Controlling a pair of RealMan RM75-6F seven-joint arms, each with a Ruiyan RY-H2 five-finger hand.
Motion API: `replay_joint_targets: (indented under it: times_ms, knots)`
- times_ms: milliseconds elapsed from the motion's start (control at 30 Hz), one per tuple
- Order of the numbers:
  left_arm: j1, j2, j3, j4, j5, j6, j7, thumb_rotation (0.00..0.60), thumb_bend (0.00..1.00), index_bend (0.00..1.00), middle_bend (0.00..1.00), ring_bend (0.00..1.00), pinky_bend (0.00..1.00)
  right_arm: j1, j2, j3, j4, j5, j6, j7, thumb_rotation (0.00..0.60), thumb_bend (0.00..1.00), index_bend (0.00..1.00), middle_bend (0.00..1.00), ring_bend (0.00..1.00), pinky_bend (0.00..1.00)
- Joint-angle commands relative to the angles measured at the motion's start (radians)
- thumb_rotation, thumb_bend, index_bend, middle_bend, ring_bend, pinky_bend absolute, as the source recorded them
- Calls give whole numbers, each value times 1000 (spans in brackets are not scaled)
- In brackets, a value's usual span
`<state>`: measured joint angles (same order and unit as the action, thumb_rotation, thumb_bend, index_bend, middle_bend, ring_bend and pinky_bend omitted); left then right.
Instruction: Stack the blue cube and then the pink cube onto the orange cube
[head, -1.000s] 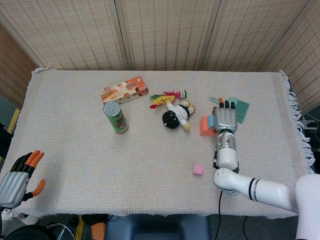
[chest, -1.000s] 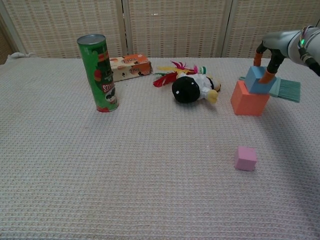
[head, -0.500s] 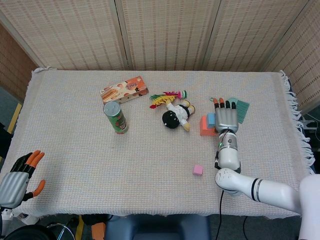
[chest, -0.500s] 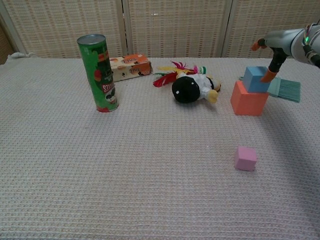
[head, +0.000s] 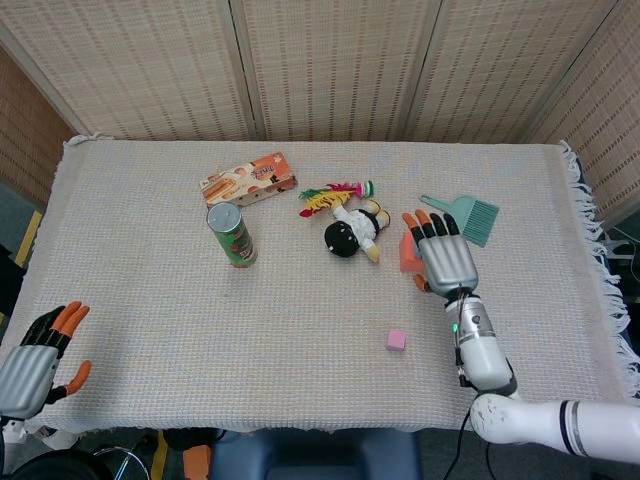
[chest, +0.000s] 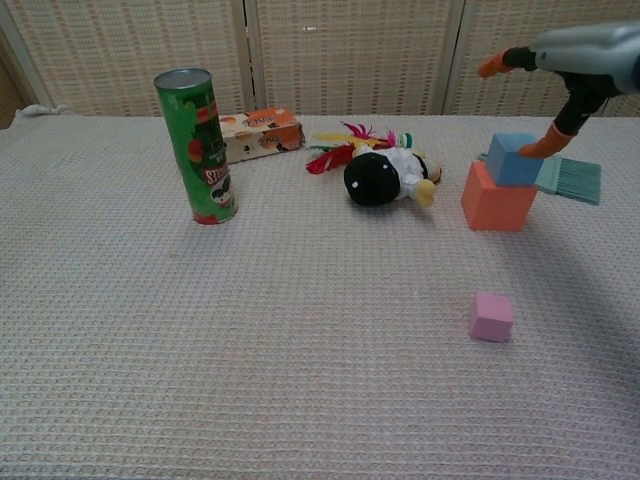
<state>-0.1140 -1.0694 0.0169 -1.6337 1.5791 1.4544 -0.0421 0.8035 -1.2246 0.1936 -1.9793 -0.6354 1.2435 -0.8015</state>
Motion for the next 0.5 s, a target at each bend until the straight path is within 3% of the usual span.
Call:
replay_joint_targets:
  times_ms: [33, 67, 133, 167, 200, 267, 500]
  knots:
    - [0, 0, 1, 0, 1, 1, 0, 600, 422, 0, 0, 0, 99, -100, 109, -97, -141, -182, 54, 66, 600, 183, 134, 259, 283, 478]
    - [1, 0, 1, -1, 2, 1, 0, 600, 422, 0, 0, 0, 102, -113, 119, -110, -152, -214, 63, 73, 600, 184, 183, 443, 505, 710]
    - [0, 0, 2, -2, 6, 1, 0, 600, 423, 0, 0, 0, 109, -152, 151, -159, -196, -276, 65, 93, 600, 183, 270, 688, 785, 951]
    - [-1, 0, 3, -3, 7, -1, 0, 600, 424, 0, 0, 0, 112, -167, 167, -186, -213, -297, 50, 103, 600, 183, 301, 733, 832, 989]
    - [-4, 0, 9, -8, 21, -4, -2, 600, 424, 0, 0, 0, 116, -180, 156, -243, -202, -300, 3, 88, 600, 183, 317, 750, 848, 998]
    - [-3, 3, 15, -12, 33, -1, -7, 600, 423, 0, 0, 0, 123, -183, 115, -266, -157, -293, -25, 71, 600, 183, 327, 769, 867, 1000]
    - [5, 13, 16, -10, 43, 21, -31, 600, 422, 0, 0, 0, 125, -191, -49, -275, -41, -254, -66, 62, 600, 183, 381, 812, 907, 1000]
